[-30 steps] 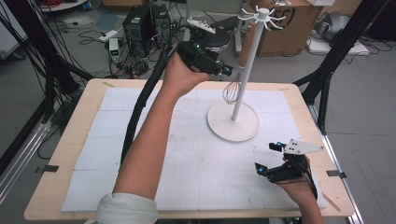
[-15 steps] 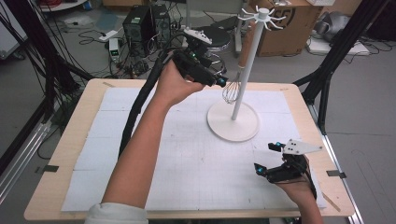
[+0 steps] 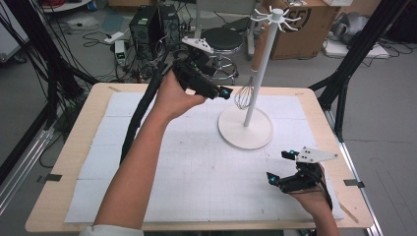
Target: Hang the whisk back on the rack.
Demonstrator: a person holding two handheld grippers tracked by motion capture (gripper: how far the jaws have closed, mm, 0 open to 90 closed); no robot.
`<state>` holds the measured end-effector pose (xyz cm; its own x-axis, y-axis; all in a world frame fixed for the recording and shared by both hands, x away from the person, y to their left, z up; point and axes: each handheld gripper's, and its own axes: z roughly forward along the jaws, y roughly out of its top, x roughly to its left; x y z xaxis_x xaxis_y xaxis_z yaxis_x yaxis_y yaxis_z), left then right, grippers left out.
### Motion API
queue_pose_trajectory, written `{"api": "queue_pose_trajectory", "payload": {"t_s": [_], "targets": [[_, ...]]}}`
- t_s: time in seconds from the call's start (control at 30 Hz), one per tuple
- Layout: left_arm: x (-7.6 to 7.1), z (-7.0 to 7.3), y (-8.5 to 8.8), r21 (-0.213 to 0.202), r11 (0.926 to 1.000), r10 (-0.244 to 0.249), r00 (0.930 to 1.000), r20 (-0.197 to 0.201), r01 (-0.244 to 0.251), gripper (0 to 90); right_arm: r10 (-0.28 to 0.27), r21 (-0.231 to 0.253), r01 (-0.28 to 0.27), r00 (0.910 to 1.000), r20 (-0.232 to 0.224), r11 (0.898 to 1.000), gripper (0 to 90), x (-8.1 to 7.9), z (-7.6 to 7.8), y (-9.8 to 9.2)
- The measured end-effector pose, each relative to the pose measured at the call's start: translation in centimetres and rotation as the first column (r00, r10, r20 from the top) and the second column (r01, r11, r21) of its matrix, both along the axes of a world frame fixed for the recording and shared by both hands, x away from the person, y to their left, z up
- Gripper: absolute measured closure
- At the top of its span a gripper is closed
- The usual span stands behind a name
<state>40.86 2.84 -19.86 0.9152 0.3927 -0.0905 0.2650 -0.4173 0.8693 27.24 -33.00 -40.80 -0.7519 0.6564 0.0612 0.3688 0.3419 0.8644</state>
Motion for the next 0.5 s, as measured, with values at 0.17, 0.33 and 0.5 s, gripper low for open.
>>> {"api": "queue_pose_trajectory", "payload": {"t_s": [0.17,0.33,0.5], "targets": [[-0.7,-0.4,0.7,-0.013,0.9998,-0.014,0.9999,0.002,0.014,1.6,-0.002,-0.002,0.002,1.0000,-0.005,1.000,0.5,0.1,-0.1,0.0],[-1.1,-1.4,1.7,-0.035,0.9994,-0.005,0.9999,-0.012,0.005,1.6,0.000,-0.005,0.000,1.0000,-0.006,1.000,0.5,0.1,-0.1,0.2],[-1.5,-2.5,3.0,-0.048,0.9988,0.004,0.9998,-0.020,-0.005,1.6,0.001,-0.010,-0.002,1.0000,-0.009,1.000,0.5,0.1,-0.2,0.3]]}}
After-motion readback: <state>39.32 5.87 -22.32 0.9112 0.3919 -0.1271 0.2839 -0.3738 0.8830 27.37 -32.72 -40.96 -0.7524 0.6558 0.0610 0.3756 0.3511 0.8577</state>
